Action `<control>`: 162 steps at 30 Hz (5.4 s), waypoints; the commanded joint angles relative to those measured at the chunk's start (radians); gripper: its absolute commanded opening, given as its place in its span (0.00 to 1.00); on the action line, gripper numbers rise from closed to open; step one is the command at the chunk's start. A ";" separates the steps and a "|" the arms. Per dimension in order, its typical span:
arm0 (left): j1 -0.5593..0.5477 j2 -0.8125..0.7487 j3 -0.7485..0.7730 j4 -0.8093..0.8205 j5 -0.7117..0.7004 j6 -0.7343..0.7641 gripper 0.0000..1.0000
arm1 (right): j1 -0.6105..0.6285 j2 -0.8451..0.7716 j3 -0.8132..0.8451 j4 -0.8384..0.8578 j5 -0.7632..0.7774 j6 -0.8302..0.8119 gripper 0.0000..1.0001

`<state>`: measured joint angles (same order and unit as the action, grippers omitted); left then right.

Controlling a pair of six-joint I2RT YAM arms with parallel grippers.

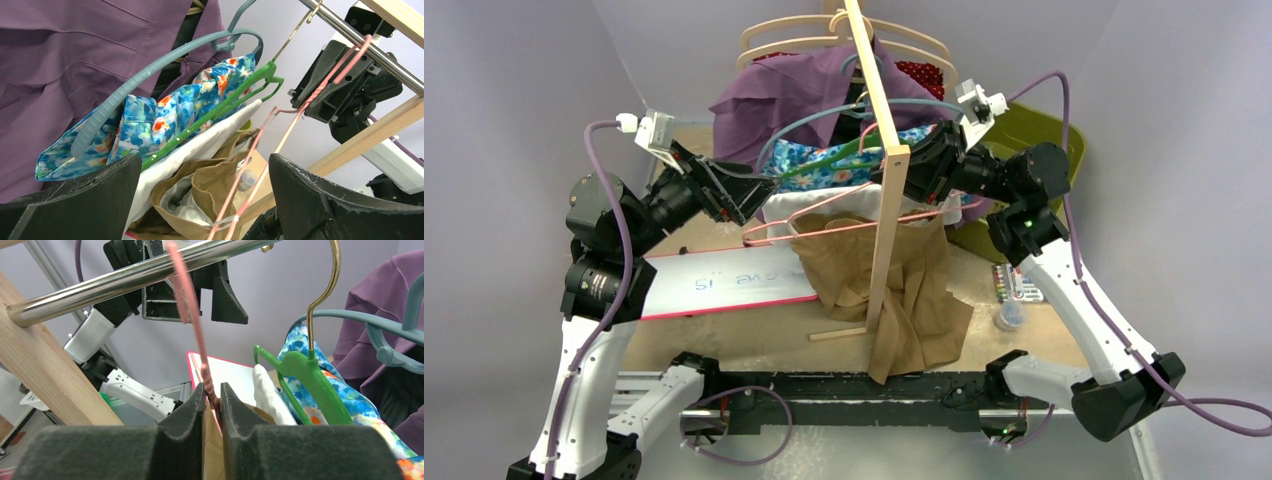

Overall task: Remove the skirt from the hanger
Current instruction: Pick up the hanger from the clothesline, then remove the skirt from the hanger.

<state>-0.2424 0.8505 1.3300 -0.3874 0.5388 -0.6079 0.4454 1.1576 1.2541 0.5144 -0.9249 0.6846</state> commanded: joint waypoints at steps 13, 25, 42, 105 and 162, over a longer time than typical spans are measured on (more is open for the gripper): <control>0.000 -0.005 0.026 0.043 0.002 -0.006 0.98 | -0.001 -0.067 -0.004 0.160 0.076 0.244 0.00; 0.000 -0.008 0.030 0.043 -0.003 -0.005 0.99 | -0.103 -0.078 -0.067 0.377 0.147 0.555 0.00; 0.000 -0.007 0.008 0.064 -0.003 -0.021 0.99 | -0.162 -0.026 -0.034 0.540 0.167 0.802 0.00; -0.003 0.075 0.017 0.252 0.127 -0.238 0.99 | -0.114 -0.046 0.158 -0.351 -0.295 -0.458 0.00; -0.666 0.354 0.016 0.306 -0.197 0.131 0.00 | -0.099 0.000 0.066 -0.213 -0.351 -0.037 0.08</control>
<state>-0.9108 1.2171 1.3434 -0.1535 0.3626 -0.5327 0.3359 1.2022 1.3064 0.3119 -1.3308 0.6243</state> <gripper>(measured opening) 0.054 0.066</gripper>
